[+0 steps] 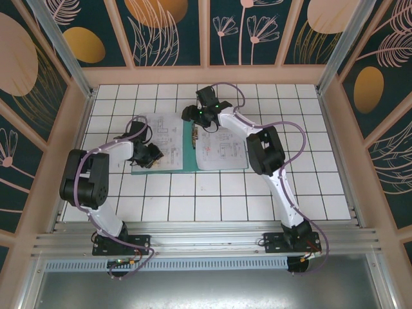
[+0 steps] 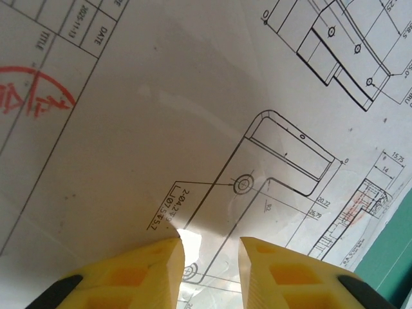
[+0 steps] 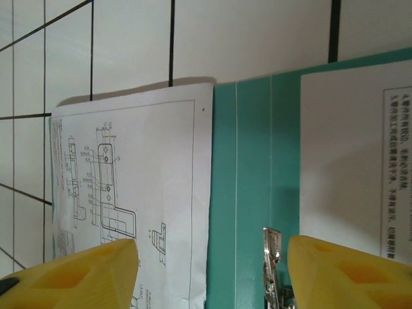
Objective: Put the files into the folder
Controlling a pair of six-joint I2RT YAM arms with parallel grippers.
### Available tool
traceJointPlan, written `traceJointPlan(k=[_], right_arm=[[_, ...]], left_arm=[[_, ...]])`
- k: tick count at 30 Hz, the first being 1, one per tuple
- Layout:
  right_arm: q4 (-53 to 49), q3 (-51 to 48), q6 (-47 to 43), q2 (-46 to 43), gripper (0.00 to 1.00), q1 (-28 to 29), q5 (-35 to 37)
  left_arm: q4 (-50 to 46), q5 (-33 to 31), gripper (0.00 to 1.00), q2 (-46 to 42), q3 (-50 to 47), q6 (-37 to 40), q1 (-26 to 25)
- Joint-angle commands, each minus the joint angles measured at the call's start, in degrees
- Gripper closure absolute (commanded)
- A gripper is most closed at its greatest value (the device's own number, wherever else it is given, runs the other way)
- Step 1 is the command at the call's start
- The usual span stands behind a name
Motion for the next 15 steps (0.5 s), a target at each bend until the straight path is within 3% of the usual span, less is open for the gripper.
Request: traceJointPlan(k=[1,8,15], right_arm=[[-1.2,0.7,-1.1,-1.9,0.36,0.3,3.4],[0.8,-5.1,-1.1,-6.0,0.36,-1.8,3.7],[2.1,-9.9,-1.4,-8.9,0.37,-4.8,4.6]], left_arm=[[-4.4,-0.7,0.70,4.8,0.9,4.6,-1.9],[-7.2,-2.3,0.72,10.0,6.3,5.8,-7.9],[-6.4,-2.2,0.73,10.5,7.1,3.8,-10.0]])
